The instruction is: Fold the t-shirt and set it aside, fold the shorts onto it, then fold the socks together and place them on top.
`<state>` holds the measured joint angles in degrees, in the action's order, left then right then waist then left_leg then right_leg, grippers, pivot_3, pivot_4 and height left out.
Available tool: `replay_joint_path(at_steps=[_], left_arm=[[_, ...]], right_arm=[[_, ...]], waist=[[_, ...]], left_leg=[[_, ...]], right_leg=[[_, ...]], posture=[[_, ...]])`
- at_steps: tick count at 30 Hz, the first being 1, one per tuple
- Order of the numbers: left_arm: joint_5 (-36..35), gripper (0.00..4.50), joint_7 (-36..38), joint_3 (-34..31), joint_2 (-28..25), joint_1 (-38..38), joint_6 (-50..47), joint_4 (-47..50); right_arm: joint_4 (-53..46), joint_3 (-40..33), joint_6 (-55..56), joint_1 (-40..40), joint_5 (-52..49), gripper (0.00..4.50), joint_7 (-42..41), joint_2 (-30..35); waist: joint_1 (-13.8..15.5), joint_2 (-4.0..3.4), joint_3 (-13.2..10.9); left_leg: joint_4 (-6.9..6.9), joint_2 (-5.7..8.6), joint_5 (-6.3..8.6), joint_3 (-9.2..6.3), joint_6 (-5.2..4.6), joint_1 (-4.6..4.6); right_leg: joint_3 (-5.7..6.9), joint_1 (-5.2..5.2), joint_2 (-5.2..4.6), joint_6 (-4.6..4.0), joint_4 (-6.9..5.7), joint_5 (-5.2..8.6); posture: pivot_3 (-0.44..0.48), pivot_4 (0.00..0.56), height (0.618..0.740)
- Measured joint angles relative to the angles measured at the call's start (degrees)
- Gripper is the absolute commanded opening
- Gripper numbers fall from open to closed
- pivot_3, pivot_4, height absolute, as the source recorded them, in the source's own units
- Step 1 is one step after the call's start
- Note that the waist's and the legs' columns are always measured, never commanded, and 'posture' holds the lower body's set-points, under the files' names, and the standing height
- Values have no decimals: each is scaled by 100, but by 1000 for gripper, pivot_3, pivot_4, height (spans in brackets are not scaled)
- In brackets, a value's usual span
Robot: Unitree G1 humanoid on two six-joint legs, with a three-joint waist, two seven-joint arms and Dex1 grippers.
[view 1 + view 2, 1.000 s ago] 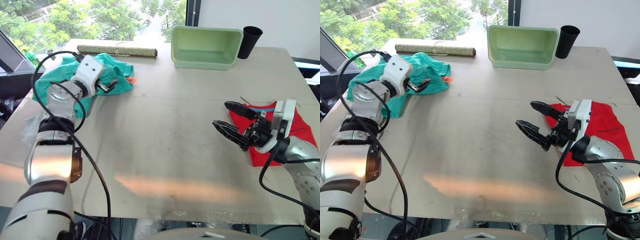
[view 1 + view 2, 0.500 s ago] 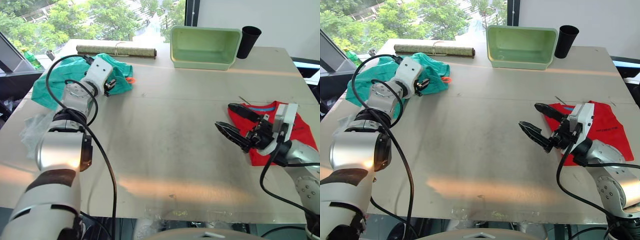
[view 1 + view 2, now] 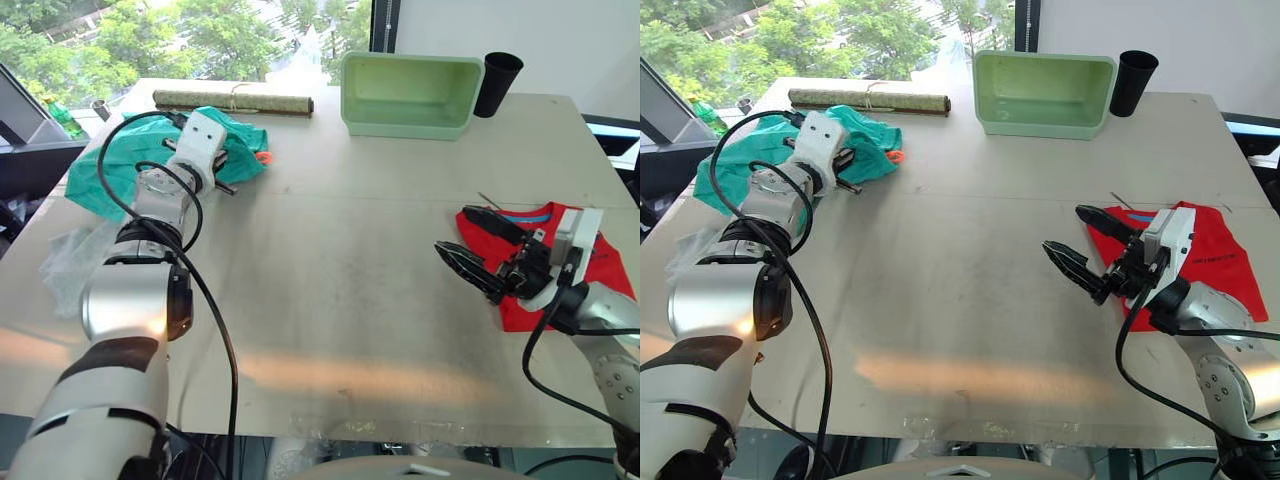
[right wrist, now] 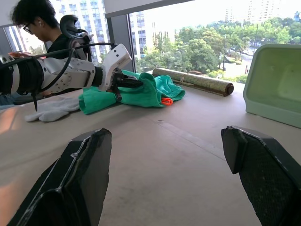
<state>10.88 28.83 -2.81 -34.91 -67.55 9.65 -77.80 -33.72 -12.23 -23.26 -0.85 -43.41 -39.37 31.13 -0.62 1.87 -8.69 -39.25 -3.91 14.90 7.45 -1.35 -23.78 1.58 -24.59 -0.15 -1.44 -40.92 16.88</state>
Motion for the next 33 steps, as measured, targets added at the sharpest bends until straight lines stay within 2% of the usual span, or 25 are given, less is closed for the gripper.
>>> replay_joint_path(at_steps=[4, 5, 6, 7, 11, 13, 18, 22, 23, 25, 27, 28, 33], left_arm=[[-235, 29, 1319, 4, 46, 0, 191, 327], [-341, 29, 1686, 2, 71, 6, 179, 484], [-600, 29, 2346, -1, 156, 75, 68, 972], [-665, 29, 2497, 4, 195, 90, 37, 1097], [-1372, 29, 3799, 209, 397, 1072, -823, 3438], [-1708, 29, 4042, 468, 554, 1769, -1748, 4851], [-2145, 29, 4009, 1059, 725, 2786, -3230, 7254], [-2417, 1458, 3788, 1318, 851, 3313, -3948, 8113], [-2451, 2041, 3694, 1352, 863, 3400, -3992, 8264], [-2465, 2824, 3528, 1374, 936, 3463, -4001, 8458], [-2542, 3904, 3485, 1366, 896, 3462, -3984, 8551], [-2663, 4299, 3560, 1352, 795, 3459, -3994, 8587], [-3081, 4299, 4096, 1129, 156, 3459, -4023, 8605]], right_arm=[[-34, -132, -137, 132, -74, 3952, -11, 227], [-33, -150, -176, 158, -106, 3952, -12, 279], [-31, -177, -279, 160, -171, 3952, -19, 363], [-27, -177, -295, 152, -184, 3952, -19, 380], [9, -164, -528, 42, -256, 3952, -44, 575], [27, -123, -663, 28, -247, 3952, -67, 705], [40, 26, -912, 90, -208, 3952, -62, 869], [-72, 78, -1031, 312, -182, 3952, -2, 905], [-129, 131, -1055, 370, -162, 3952, 24, 905], [-208, 296, -1147, 406, -102, 3952, 113, 898], [-243, 452, -1206, 398, -1, 3952, 229, 887], [-225, 555, -1283, 356, 64, 3952, 320, 840], [171, 855, -1633, 71, 161, 3952, 680, 493]], waist=[[1, 0, 0], [-1, 0, 0], [-5, 0, 0], [-4, 0, 0], [-50, -7, 4], [-50, -7, 4], [-18, -10, 6], [-20, -12, 7], [-21, -12, 7], [-18, -13, 7], [-20, -13, 8], [-26, -13, 8], [-16, -17, 9]], left_leg=[[-2, 0, 0, 0, 0, 0], [-2, 0, 0, 0, 0, 0], [-3, -1, 0, 1, 0, 0], [-5, -2, 0, 0, 1, 0], [-5, -8, -1, 4, 2, 7], [-5, -11, -1, 1, 2, 6], [-7, -9, -1, -2, 1, 7], [-6, -9, -1, -5, 1, 7], [-6, -9, -1, -6, 1, 8], [-6, -8, -1, -8, 1, 8], [-6, -6, -1, -8, 1, 9], [-6, -7, -1, -9, 1, 9], [-4, -8, -1, -9, 1, 11]], right_leg=[[1, 1, 0, 0, 0, 0], [1, 1, 0, 0, 0, 0], [0, 1, 0, 0, -1, 0], [0, 1, 0, 0, -3, 0], [-10, 3, 2, 0, -6, 0], [-10, 3, 3, 0, -7, 0], [-14, 6, 4, 0, -9, 0], [-15, 6, 6, 0, -9, 0], [-16, 6, 7, 0, -9, 0], [-15, 7, 8, 0, -10, 0], [-17, 7, 9, 1, -10, 0], [-17, 7, 11, 0, -11, 0], [-18, 7, 12, 0, -11, 0]], posture=[[0, 150, 735], [0, 150, 735], [0, 150, 735], [0, 150, 735], [0, 150, 735], [0, 150, 735], [0, 150, 735], [0, 150, 735], [0, 150, 735], [0, 150, 735], [0, 150, 735], [0, 150, 735], [0, 150, 735]])
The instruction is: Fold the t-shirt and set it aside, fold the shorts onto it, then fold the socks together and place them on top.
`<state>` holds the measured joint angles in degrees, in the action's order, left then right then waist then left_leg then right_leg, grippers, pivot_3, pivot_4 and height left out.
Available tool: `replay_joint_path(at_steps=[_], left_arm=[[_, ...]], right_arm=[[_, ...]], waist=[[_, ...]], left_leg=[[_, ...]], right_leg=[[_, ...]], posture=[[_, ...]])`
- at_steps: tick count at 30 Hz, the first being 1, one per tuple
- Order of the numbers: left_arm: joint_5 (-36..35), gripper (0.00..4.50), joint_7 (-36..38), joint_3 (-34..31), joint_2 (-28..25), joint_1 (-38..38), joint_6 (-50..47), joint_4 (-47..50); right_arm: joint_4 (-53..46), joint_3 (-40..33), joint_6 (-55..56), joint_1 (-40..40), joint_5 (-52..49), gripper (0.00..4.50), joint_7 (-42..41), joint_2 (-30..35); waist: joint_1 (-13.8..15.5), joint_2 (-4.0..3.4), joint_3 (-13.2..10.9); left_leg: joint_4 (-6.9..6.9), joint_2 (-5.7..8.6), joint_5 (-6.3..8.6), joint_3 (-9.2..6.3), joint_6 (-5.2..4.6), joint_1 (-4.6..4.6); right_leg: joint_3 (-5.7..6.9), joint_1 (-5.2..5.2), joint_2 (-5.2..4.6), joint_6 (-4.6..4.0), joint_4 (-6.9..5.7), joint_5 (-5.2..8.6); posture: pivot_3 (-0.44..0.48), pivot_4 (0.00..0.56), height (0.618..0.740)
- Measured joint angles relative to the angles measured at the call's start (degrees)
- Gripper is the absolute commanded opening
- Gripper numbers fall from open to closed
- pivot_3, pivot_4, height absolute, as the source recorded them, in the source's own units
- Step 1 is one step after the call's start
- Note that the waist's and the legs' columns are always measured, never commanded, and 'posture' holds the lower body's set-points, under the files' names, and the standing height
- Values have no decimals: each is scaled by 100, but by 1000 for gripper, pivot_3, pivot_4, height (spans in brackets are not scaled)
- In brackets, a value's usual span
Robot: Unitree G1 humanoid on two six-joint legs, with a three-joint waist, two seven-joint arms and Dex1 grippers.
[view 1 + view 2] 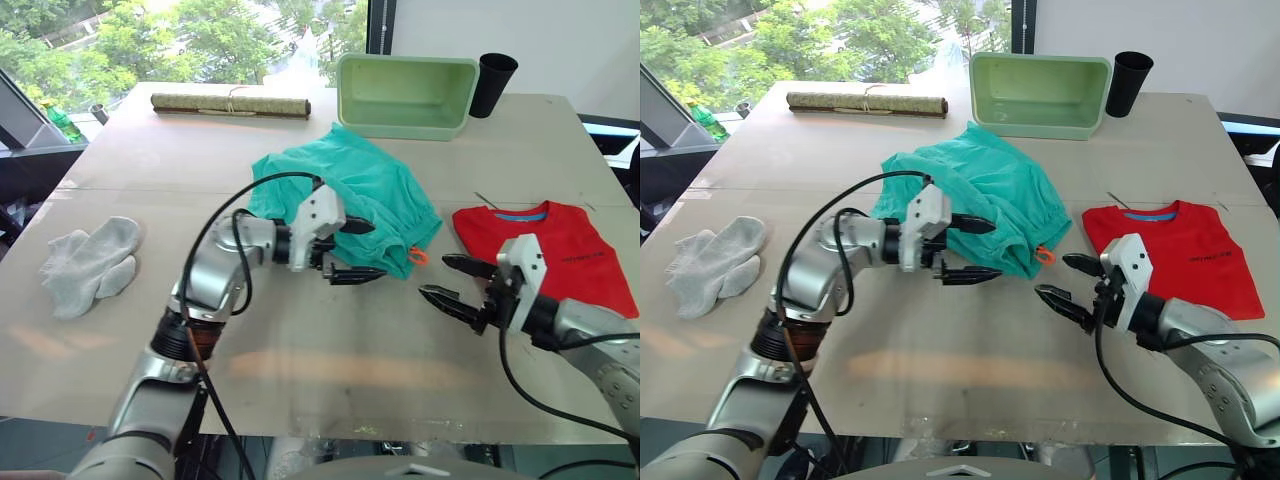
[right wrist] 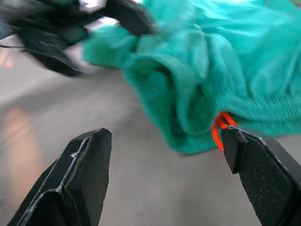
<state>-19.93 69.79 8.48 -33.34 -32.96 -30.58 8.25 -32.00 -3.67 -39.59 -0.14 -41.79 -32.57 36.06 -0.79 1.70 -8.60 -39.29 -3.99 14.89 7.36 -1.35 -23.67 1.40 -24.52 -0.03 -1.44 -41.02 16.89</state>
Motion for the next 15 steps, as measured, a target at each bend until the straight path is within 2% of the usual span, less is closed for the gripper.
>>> replay_joint_path(at_steps=[8, 15], left_arm=[[-48, 4299, 468, -487, -1006, -279, 478, -1040], [45, 4299, 313, -836, -1258, -403, 700, -2049]], right_arm=[[159, 601, -631, -757, -227, 3952, 341, -755], [362, 850, -765, -1198, -144, 3952, 575, -1272]], waist=[[-7, 0, 0], [4, 1, 1]], left_leg=[[2, 0, 0, -3, 0, -3], [2, 1, 1, -4, -1, -8]], right_leg=[[3, -1, 2, 0, 5, 0], [8, -3, -3, 0, 8, 0]], posture=[[0, 150, 735], [0, 150, 735]])
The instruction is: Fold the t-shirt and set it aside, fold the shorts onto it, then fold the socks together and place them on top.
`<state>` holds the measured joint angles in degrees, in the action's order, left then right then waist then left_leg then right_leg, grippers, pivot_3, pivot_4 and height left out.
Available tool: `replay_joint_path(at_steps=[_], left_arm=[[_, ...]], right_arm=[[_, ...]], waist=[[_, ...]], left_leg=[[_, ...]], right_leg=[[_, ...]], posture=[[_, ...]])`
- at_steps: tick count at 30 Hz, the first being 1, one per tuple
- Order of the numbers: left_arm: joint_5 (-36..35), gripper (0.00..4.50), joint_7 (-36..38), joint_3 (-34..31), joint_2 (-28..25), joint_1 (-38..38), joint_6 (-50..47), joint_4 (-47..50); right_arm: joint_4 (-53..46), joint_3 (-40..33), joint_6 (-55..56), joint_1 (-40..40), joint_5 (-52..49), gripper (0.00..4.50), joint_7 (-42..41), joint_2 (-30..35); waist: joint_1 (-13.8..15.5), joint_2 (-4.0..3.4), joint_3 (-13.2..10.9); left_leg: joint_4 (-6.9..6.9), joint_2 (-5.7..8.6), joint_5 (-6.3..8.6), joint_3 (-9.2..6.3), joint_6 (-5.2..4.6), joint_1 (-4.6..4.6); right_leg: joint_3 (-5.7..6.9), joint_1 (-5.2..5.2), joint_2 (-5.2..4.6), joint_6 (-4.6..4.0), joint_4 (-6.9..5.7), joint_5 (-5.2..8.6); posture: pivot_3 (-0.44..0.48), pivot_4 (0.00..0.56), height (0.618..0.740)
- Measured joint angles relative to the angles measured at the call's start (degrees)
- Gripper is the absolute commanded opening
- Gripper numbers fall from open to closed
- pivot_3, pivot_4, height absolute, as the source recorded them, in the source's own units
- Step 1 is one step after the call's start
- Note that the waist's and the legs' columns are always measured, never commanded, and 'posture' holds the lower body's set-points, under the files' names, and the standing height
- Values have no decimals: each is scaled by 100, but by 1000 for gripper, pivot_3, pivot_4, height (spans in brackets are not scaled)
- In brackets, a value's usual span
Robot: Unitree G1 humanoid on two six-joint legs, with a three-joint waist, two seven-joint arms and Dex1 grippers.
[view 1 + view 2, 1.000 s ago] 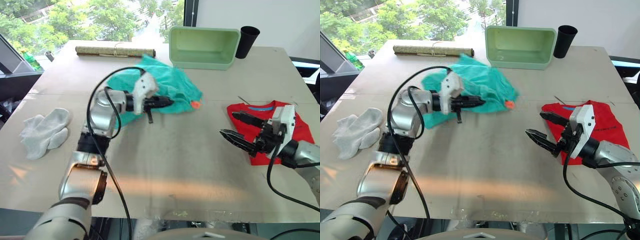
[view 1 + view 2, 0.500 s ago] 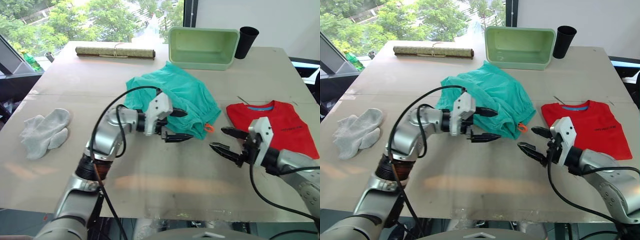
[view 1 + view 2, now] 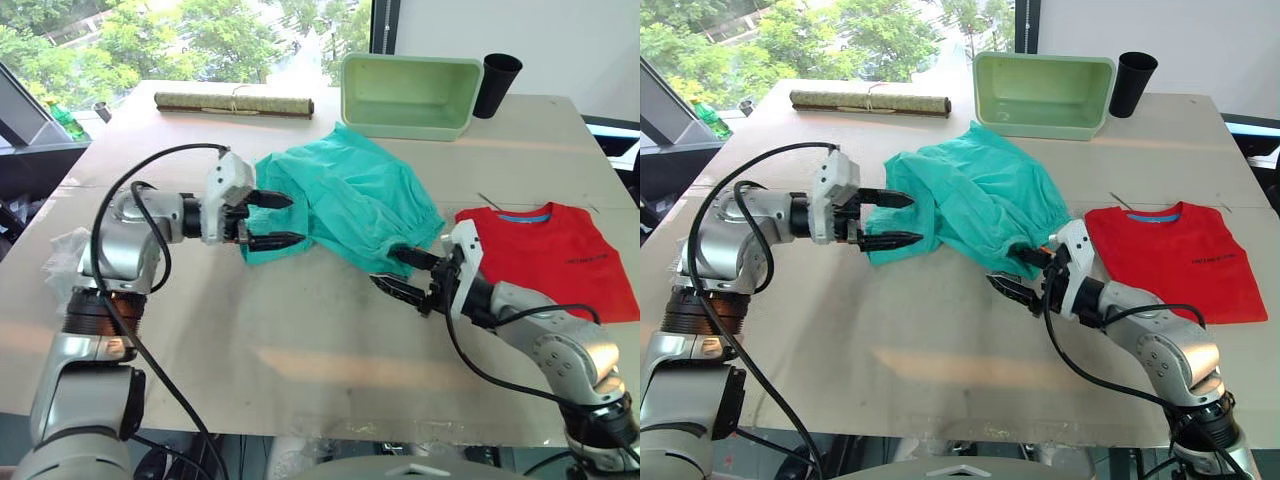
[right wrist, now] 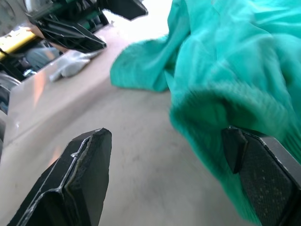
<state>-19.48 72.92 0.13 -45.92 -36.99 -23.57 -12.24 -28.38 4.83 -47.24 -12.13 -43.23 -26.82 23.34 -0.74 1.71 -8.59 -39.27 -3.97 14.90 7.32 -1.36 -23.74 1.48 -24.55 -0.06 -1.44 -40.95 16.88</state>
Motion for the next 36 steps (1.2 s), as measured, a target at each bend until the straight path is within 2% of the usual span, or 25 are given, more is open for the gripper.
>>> replay_joint_path(at_steps=[3, 9, 10, 17, 21, 25, 30, 32, 36], left_arm=[[53, 4347, -203, -157, -52, -19, 160, -507], [24, 4347, -695, -575, 112, -105, 279, -1479], [16, 4347, -806, -666, 191, -176, 301, -1703], [13, 4347, -1012, -859, 516, -793, 407, -2907], [87, 4347, -888, -842, 562, -879, 509, -3435], [124, 4347, -725, -857, 699, -973, 407, -3687], [6, 4347, -420, -826, 1112, -1302, -91, -3700], [12, 4347, -165, -626, 1281, -1358, -294, -3670], [138, 4347, -160, -449, 1493, -1502, -311, -3905]], right_arm=[[212, 50, -121, -201, 26, 3069, 306, -388], [237, -107, -339, -298, -41, 186, 637, -617], [220, -140, -391, -290, -80, 36, 647, -601], [-149, -472, -686, -101, -576, 36, 119, 231], [-451, -961, -813, 320, -1178, 36, -745, 1222], [-627, -1315, -833, 776, -1507, 36, -1354, 1887], [-683, -1369, -700, 957, -1514, 36, -1743, 2148], [-673, -1368, -610, 938, -1463, 36, -1770, 2148], [-669, -1348, -565, 887, -1420, 36, -1746, 2129]], waist=[[-37, 0, 0], [-5, 2, 1], [-3, 3, 1], [-9, 6, 2], [-18, 6, 2], [4, 12, 1], [14, 16, 2], [-18, 16, 2], [-31, 17, 1]], left_leg=[[1, -3, 0, 1, 0, 1], [1, -1, 0, 2, 0, -4], [1, -1, 0, 1, 0, -4], [1, 2, 1, 1, -1, -8], [3, 1, 1, 2, -1, -6], [3, 2, 1, -3, -2, -8], [-1, 7, 1, -6, -2, -9], [-1, 4, 1, -6, -1, -6], [1, 1, 0, -7, 0, -5]], right_leg=[[-1, -3, 1, -1, -4, 0], [2, -4, -4, -1, -1, 0], [4, -4, -5, -1, -1, 0], [6, -4, -5, -1, 4, 0], [5, -4, -4, -1, 4, 0], [10, -3, -3, 0, 3, 0], [11, -1, -5, 1, 3, 0], [7, -1, -1, 1, 3, 0], [8, -2, 3, 0, 2, 0]], posture=[[0, 150, 735], [0, 150, 735], [0, 150, 735], [0, 150, 735], [0, 150, 735], [0, 150, 735], [0, 150, 735], [0, 150, 735], [0, 150, 735]])
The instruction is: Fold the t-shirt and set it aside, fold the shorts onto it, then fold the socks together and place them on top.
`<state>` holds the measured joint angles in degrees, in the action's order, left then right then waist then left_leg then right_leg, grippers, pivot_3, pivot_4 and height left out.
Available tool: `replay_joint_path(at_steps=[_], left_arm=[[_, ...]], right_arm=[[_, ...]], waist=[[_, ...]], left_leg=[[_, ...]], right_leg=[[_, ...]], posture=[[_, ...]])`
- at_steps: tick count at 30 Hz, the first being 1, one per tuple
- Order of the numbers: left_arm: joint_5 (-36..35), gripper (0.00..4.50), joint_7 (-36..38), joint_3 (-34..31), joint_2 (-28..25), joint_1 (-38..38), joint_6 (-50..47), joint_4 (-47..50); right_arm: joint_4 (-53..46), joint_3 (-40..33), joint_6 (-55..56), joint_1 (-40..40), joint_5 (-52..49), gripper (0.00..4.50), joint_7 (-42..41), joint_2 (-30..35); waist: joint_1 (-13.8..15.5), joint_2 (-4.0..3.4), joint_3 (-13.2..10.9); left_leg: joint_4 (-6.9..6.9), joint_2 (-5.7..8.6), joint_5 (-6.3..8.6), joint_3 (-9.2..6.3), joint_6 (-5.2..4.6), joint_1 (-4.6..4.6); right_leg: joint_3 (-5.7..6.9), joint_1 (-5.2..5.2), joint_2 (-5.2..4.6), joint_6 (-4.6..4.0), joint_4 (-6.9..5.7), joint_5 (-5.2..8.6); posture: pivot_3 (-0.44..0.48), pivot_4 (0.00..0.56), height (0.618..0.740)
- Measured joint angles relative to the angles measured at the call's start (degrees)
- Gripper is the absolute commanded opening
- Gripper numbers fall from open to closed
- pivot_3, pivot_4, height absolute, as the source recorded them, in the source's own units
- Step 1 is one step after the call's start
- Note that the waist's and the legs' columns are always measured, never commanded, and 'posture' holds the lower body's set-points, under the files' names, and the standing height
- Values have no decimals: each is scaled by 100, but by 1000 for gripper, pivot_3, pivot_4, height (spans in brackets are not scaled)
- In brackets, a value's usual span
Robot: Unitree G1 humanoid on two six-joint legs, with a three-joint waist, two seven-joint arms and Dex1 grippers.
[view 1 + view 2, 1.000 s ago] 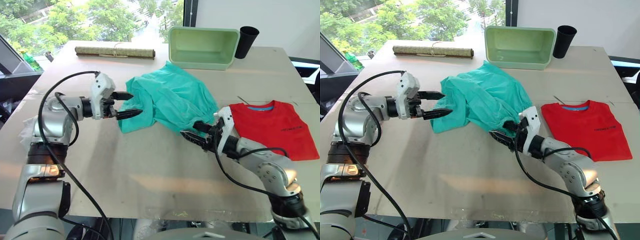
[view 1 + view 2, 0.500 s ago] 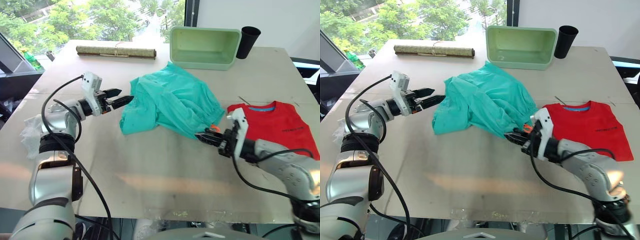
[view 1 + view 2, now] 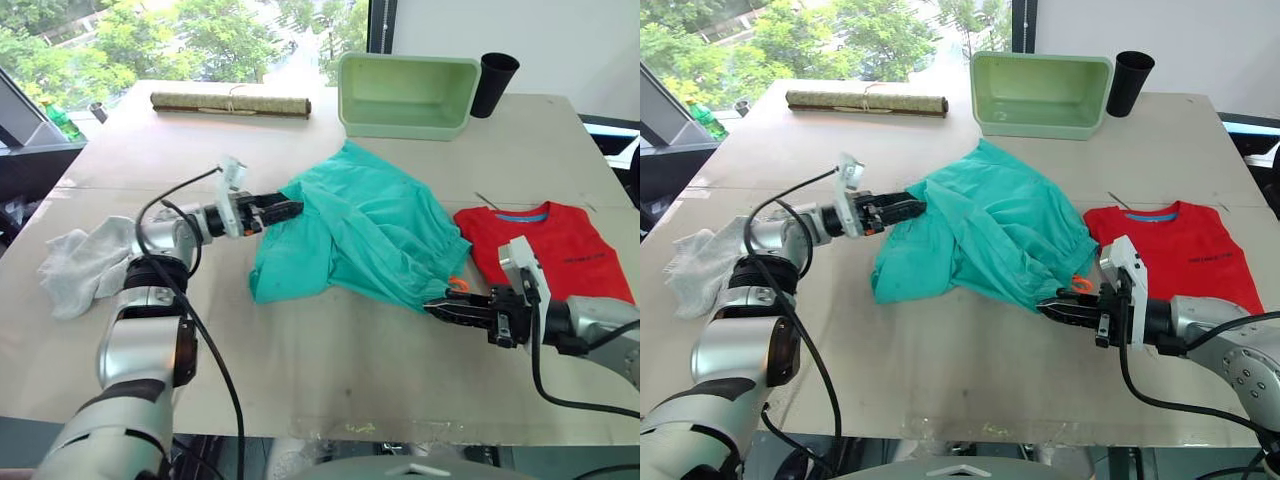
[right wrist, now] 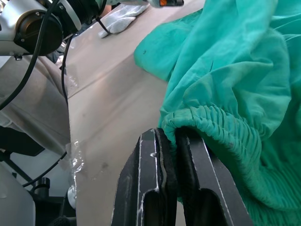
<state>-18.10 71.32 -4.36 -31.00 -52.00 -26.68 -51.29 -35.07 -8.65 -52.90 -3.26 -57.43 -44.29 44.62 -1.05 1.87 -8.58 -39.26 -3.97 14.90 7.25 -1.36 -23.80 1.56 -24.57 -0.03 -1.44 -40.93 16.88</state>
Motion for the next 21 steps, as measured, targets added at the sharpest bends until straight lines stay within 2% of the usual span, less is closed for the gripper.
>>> replay_joint_path(at_steps=[6, 15, 21], left_arm=[[122, 4347, -58, 6, 47, -255, 252, -487], [-121, 4347, -155, -622, 368, -731, 185, -1210], [-241, 4347, 290, -801, 239, -818, -208, -1226]], right_arm=[[-6, 2, 75, 30, 31, 36, 81, -8], [-9, 27, 201, 80, 102, 36, 97, -8], [-9, 73, 248, 79, 182, 36, 103, -15]], waist=[[21, 1, -1], [24, 2, -1], [11, 2, -1]], left_leg=[[-1, 1, 0, 2, 0, -1], [-2, 3, 0, 1, 0, -2], [-2, 2, 0, 2, 0, 0]], right_leg=[[-1, 0, -3, 0, 1, 0], [0, 0, -4, 0, 2, 0], [0, 0, -3, 0, 1, 0]], posture=[[0, 150, 735], [0, 150, 735], [0, 150, 735]])
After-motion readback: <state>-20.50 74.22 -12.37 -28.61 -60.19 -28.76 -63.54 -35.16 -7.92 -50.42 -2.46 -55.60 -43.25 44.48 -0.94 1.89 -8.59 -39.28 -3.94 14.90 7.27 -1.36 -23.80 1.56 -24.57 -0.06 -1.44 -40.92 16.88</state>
